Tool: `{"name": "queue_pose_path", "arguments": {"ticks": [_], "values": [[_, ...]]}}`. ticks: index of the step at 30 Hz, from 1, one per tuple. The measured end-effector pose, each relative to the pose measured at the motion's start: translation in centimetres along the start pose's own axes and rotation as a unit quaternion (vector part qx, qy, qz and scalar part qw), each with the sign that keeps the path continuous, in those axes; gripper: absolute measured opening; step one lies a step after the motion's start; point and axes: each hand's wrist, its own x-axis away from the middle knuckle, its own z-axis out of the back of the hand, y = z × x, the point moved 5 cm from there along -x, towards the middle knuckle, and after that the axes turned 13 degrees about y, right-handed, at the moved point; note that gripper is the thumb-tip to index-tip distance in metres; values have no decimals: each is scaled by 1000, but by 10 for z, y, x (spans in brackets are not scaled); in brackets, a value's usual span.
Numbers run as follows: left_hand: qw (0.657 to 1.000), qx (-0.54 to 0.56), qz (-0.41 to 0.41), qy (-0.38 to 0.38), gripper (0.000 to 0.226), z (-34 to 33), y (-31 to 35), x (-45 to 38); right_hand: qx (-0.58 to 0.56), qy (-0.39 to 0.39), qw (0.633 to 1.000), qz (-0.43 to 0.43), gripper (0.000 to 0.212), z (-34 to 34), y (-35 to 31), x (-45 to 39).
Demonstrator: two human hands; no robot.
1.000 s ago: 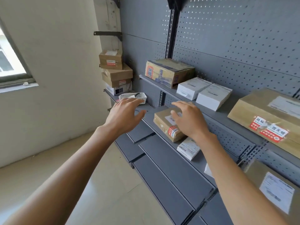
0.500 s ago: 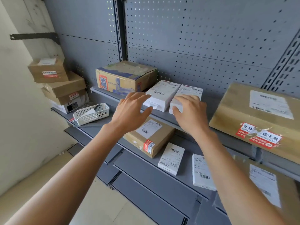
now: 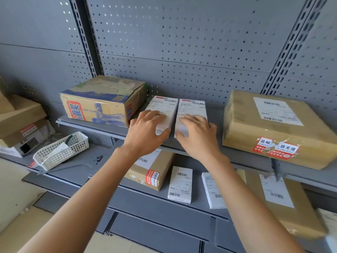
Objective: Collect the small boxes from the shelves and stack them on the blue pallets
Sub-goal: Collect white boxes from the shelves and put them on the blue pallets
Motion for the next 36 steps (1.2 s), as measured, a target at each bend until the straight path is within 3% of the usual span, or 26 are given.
{"name": "queue_pose_path", "arguments": {"ticks": [5, 19, 36], "values": [[999, 37, -9, 15, 50, 2, -8, -1, 7, 2, 999, -34, 43, -2, -9, 4], [995, 81, -15, 59, 50, 25, -22, 23, 35, 169, 978, -115, 35, 7, -28, 48], [995, 96, 8, 5, 55, 30, -30, 29, 68, 156, 977, -126, 48, 5, -36, 67]]}}
